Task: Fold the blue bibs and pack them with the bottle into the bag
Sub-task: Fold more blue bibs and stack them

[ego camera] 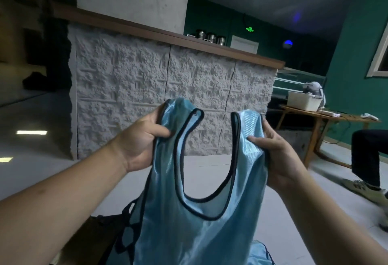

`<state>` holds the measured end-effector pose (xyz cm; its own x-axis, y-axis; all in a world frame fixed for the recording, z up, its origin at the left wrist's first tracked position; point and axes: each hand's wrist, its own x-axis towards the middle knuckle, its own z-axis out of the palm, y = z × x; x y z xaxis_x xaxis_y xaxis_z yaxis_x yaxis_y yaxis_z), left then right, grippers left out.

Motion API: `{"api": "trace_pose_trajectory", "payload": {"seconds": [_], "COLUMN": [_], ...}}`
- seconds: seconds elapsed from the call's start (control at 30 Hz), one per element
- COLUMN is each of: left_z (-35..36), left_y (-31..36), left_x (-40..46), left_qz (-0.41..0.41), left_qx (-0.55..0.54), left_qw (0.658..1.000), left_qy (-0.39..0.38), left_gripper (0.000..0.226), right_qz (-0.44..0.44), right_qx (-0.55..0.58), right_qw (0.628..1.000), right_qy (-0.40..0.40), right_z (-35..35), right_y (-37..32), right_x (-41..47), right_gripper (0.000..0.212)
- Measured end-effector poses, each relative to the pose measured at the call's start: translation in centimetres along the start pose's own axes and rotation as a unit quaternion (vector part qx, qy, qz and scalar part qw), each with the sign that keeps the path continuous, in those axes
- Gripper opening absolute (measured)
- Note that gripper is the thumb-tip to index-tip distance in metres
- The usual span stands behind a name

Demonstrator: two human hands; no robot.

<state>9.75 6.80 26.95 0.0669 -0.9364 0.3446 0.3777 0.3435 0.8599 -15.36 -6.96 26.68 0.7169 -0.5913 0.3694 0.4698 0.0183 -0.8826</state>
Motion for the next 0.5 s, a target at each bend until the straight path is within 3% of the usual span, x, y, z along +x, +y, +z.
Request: {"api": "trace_pose_trajectory", "payload": {"seconds": [0.1,0.27,0.37,0.5], "left_z": [1.4,2.8,3.6,3.7], "left_y": [-1.2,-2.6,-3.6,-4.5], "left_x": [0.2,0.5,0.5,0.4], "left_qz": [-0.005,-0.022,-0.038,-0.039], "left_qx": [-0.041,-0.069,-0.030,-0.006], "left_qw": [0.998,0.995,0.998,0.999], "left_qy": [-0.052,-0.063,-0.030,0.014], "left_gripper": [0.056,0.036,0.025,0.023], "right_qz": [0.001,0.008,0.034,0.047], "right_qx": [0.042,0.127,0.147,0.085], "right_qw": [0.998,0.981,0.981,0.992], "right_qy": [-0.050,-0.145,-0.122,-0.085], "right_z": [1.2,4.1,5.4,5.9], "right_y": [1.3,2.8,3.1,4.3], "right_x": [0.4,0.3,-0.1,0.0], "right_gripper": [0.079,0.056,0.051,0.043]}}
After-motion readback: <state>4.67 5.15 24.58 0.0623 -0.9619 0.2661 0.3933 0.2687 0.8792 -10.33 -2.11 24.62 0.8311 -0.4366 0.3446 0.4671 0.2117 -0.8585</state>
